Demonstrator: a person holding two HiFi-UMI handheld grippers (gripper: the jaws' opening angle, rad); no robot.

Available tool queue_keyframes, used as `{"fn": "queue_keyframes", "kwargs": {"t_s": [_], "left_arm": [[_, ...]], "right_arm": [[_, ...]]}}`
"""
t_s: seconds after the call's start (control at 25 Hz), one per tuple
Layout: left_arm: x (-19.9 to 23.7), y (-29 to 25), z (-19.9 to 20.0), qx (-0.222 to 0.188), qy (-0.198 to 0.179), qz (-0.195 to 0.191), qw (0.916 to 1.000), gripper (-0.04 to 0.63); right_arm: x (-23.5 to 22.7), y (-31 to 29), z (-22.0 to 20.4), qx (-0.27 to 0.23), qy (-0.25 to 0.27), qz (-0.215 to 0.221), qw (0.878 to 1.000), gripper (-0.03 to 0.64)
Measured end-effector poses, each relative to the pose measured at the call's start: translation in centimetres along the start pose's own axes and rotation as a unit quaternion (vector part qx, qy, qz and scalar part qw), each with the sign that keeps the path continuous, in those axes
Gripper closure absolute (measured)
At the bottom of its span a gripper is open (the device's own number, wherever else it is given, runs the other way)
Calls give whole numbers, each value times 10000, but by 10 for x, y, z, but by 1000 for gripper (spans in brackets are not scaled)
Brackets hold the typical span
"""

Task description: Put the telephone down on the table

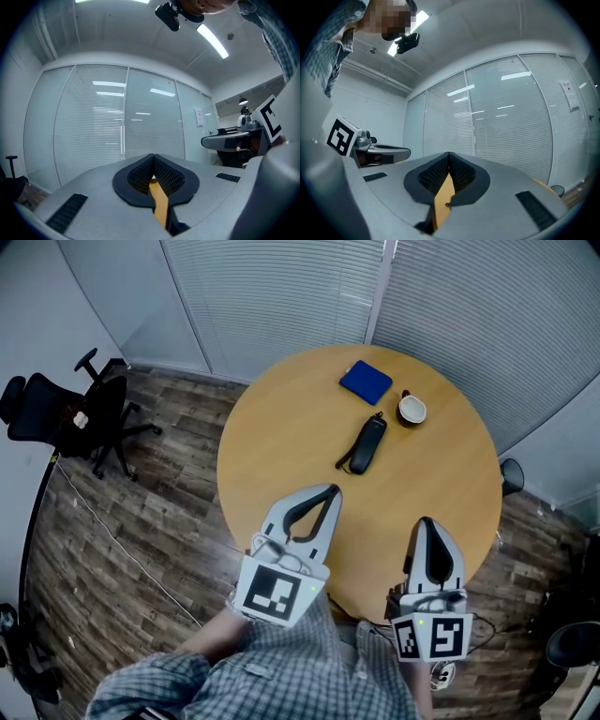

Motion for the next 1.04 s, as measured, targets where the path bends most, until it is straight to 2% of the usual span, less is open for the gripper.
{"fn": "queue_keyframes", "kwargs": {"t_s": [0.48,1.04], "left_arm": [[-10,-3,-3,204,-247,-313,9990,588],[-11,-6,-5,264,-254,-376,9986,588]], "right_arm": [[1,2,-2,49,-19,2,10000,607],[2,2,-2,85,1,22,10000,607]]}}
Point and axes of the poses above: the fingertips, and each gripper's own axes: y backward along the fingers, x to its left, z out of its top, the point moved 3 cm from there along y, backward along the fingers, and after that the axes turned 8 degrees about x, right-handed, at the moved point
